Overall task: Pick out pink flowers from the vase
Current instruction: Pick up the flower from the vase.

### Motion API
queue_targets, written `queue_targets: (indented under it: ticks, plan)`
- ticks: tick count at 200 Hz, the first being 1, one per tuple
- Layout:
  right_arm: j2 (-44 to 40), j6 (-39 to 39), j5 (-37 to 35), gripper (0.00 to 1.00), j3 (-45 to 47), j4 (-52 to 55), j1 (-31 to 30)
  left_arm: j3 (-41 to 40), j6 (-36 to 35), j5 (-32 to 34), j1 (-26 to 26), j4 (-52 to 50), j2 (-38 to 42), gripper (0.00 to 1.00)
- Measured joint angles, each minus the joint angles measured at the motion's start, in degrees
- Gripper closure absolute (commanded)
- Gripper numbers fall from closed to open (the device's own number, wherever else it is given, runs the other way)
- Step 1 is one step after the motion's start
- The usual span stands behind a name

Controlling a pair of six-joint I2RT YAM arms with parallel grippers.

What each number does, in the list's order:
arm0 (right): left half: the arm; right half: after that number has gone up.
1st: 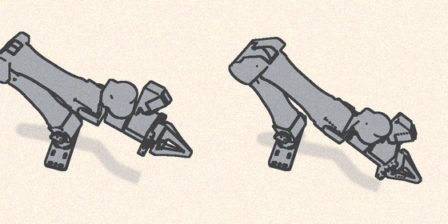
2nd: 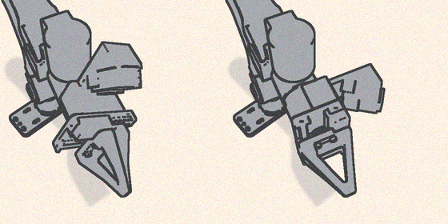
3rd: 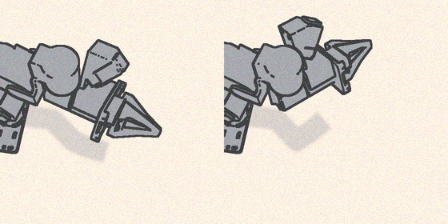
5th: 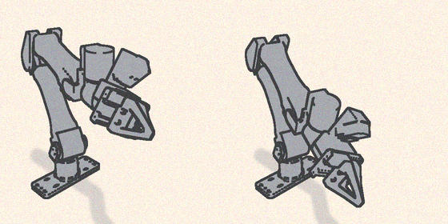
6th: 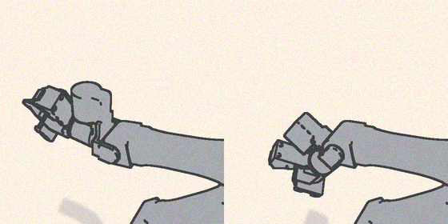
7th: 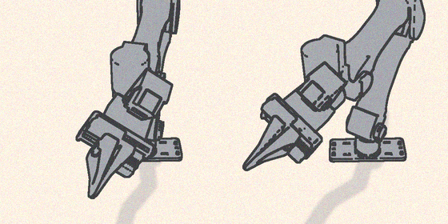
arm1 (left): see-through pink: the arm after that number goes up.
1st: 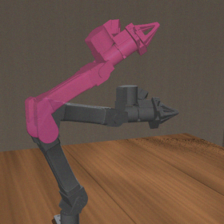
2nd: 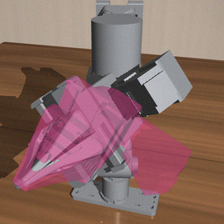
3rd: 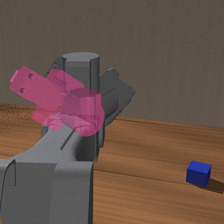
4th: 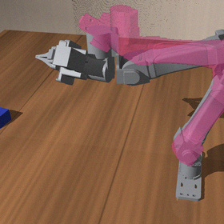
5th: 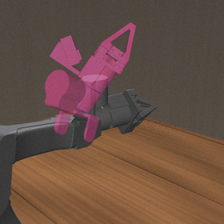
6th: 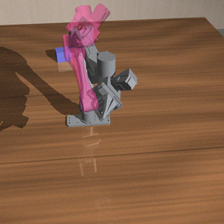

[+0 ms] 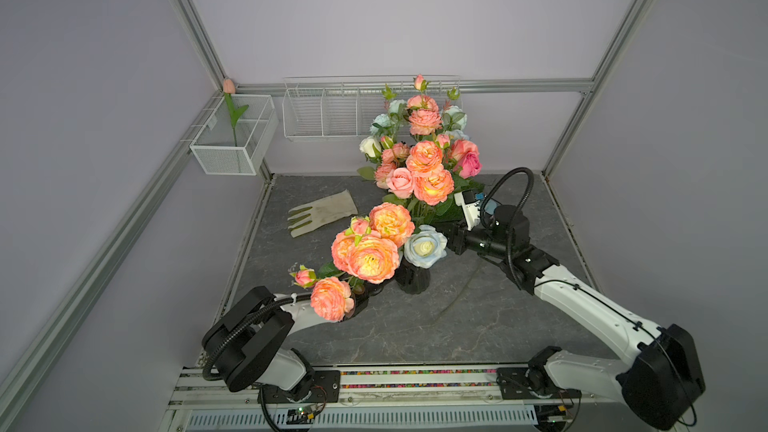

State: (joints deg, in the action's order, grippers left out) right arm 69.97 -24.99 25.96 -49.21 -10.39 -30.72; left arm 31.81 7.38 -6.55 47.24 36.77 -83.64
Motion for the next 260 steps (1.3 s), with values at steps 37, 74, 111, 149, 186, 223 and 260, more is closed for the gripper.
queue_targets:
  ticks: [37, 74, 111, 149, 186, 223, 260]
  plan:
    - [2.36, -0.57, 1.07, 0.76, -1.62, -0.94, 0.0, -0.02, -0.15, -0.22, 0.0, 0.07, -0.02, 1.0]
    - [4.02, -1.53, 1.38, 0.77, -3.06, -2.84, -0.02, -0.22, -0.15, -0.26, 0.0, 0.5, -0.07, 1.0]
    - [6.03, -2.47, 1.81, 0.83, -4.44, -4.46, -0.02, -0.22, -0.17, -0.22, 0.0, 0.5, -0.07, 1.0]
    - [5.2, -2.23, 1.33, 0.89, -4.46, -3.85, -0.07, -0.2, 0.02, 0.72, 0.0, 0.35, -0.04, 1.0]
    - [-0.98, 0.87, -1.68, 0.9, -4.46, 1.9, -0.04, 0.55, 0.13, 1.77, 0.22, -1.25, 0.09, 1.0]
    - [-11.19, 4.26, -9.75, 0.91, -4.44, 9.29, 0.63, 0.57, 0.09, 2.64, 0.63, -2.67, 0.85, 1.0]
    - [-18.25, 7.08, -21.68, 0.94, -5.01, 17.25, 3.06, 0.57, -0.15, 3.06, 0.83, -3.54, 1.29, 1.0]
